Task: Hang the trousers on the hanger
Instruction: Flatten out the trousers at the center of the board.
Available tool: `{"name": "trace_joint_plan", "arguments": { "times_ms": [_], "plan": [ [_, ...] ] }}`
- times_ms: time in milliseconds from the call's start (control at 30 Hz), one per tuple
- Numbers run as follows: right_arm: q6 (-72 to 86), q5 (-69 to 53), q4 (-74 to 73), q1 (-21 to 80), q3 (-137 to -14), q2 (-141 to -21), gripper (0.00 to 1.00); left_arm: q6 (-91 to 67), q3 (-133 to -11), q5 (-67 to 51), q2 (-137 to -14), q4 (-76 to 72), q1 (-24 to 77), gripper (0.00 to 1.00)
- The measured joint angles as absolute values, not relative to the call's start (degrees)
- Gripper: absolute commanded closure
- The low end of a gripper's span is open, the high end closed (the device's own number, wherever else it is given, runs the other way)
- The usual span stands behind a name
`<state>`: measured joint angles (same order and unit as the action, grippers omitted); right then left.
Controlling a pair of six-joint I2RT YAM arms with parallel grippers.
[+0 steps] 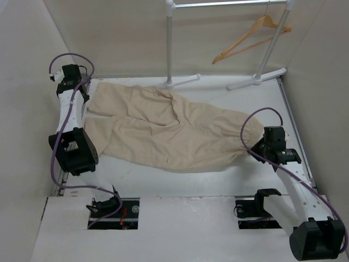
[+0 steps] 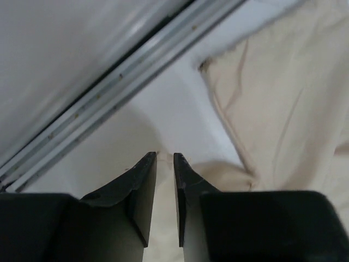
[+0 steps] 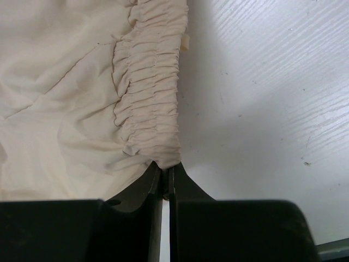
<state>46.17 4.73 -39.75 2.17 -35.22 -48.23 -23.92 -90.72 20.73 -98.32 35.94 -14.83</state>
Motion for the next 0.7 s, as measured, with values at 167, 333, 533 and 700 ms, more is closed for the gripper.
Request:
{"name": "trace_joint_plan", "arguments": {
  "times_ms": [167, 333, 533, 700],
  "plan": [
    [45.84, 4.73, -40.42, 1.78, -35.97, -47.92, 1.00, -24.53, -97.34, 21.28, -105.25, 36.80, -18.02, 0.28],
    [45.84, 4.71, -40.53, 1.78, -35.97, -47.66, 1.00, -27.73, -75.44, 20.82, -91.31, 31.99, -16.27, 0.41],
    [45.82, 4.67, -40.53, 1.96, -35.97, -47.62, 1.00, -35.09, -45.47, 18.48, -63.07, 31.33, -8.99, 0.56],
    [45.82, 4.64, -40.53, 3.51, -35.97, -47.62, 1.00, -38.61, -35.18, 18.15, -54.76, 32.51, -17.72, 0.41]
  ]
}}
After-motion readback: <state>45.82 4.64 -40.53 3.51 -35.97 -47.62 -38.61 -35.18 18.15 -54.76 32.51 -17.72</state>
